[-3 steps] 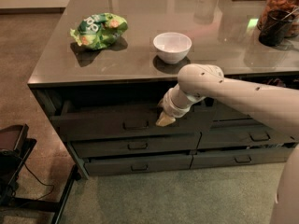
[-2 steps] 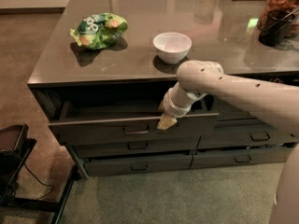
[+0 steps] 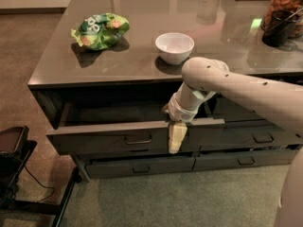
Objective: Open top drawer
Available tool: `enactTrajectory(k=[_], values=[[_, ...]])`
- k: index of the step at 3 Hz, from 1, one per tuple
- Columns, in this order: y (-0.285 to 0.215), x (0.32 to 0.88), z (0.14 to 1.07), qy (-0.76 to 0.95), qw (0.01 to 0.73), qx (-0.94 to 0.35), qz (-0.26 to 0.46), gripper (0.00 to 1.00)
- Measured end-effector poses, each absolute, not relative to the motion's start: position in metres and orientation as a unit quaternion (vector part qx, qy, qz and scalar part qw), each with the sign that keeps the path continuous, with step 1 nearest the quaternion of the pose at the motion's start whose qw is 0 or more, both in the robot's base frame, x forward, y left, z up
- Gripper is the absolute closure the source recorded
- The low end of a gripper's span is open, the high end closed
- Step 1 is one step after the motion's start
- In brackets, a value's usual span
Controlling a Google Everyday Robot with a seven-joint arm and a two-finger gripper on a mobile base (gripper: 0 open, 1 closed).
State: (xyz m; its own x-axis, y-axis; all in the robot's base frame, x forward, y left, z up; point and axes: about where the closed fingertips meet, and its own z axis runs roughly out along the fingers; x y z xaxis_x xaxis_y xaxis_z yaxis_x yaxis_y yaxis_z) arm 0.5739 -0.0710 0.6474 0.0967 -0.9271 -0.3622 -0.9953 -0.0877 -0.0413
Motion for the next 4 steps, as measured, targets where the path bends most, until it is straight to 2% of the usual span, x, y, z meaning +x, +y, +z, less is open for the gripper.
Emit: enactTrajectory(k=[2, 4], values=[[-0.075, 0.52, 0.643, 0.647, 0.08, -0.729, 0.21, 0.0], [-0.101, 0.47, 0.677, 0.628, -0.009, -0.722, 0.29, 0.0]])
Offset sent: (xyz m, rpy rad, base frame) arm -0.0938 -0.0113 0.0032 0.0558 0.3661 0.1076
